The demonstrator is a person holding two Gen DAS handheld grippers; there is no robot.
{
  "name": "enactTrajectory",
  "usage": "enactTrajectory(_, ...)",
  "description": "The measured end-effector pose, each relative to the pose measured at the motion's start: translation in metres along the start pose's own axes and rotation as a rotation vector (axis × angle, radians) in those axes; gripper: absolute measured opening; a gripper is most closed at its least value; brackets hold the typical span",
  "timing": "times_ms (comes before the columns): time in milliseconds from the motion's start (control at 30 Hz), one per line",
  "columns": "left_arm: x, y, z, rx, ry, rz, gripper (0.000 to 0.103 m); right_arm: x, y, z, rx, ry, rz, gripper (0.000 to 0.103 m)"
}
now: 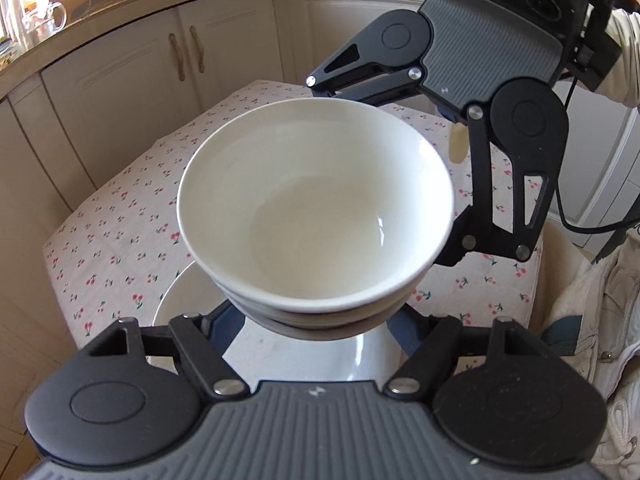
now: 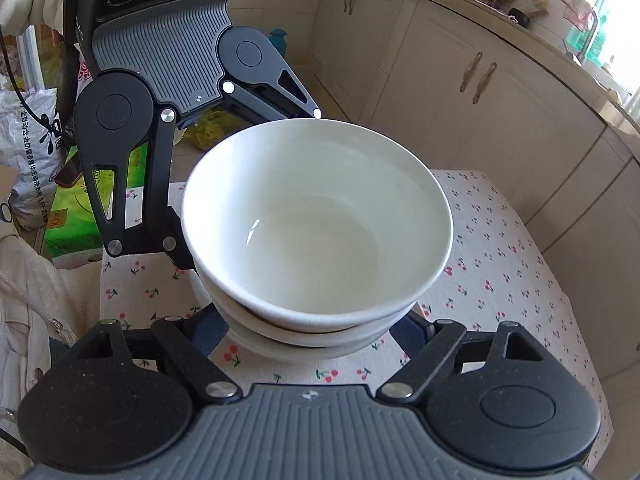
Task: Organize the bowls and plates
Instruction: 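Lift and carry the bowl stack with both tools over the plate stack, then lower the bowls onto the plates and open both tools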
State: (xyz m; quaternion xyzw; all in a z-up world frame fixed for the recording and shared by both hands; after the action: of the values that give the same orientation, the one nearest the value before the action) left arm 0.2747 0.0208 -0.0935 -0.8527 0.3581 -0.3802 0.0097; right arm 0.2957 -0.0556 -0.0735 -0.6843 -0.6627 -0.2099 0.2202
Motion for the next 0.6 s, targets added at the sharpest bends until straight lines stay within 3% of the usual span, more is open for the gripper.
enactTrajectory(300,-0.026,-0.022,0.013,0.007,-0.042,-0.041,0.077,0.016,0.015,0.041,0.055,-0.016,-0.005,0.089)
enactTrajectory(600,-0.036,-0.026,0.021,-0.021,-0.057,-0.051,0.077,0.014,0.024,0.054,0.09,-0.033,0.034,0.089)
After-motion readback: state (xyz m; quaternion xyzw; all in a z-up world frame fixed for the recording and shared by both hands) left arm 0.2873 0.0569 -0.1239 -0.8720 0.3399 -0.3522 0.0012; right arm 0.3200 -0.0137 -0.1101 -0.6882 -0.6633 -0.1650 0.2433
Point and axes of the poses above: each gripper's, at about its wrist camera, not at the fingertips, and z roughly the way its jaws point, y to its right, x to its top, the point moved 9 cm from there along z, roughly the way its jaws point, and after that the axes turned 15 degrees about x, right-handed, at the moved point
